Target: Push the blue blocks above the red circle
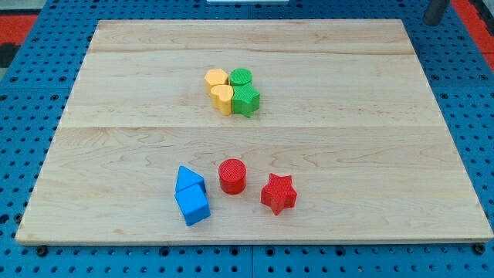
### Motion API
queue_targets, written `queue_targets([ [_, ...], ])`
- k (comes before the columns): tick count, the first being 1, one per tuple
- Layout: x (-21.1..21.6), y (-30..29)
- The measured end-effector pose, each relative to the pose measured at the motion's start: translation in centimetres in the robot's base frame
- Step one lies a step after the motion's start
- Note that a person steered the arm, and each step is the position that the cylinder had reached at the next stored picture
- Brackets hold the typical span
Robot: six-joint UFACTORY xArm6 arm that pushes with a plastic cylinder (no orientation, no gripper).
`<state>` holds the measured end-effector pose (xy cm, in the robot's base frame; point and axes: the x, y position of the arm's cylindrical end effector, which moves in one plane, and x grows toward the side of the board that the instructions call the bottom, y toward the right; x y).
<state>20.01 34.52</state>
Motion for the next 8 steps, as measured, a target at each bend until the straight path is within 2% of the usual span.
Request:
queue_targets([
  [1,1.7,0.0],
  [2,9.2,-2.8],
  [4,31.4,-8.7],
  [5,35.2,-8.7],
  [6,40.5,-11.3],
  [7,41.7,-15.8],
  [8,41.8,-25.9],
])
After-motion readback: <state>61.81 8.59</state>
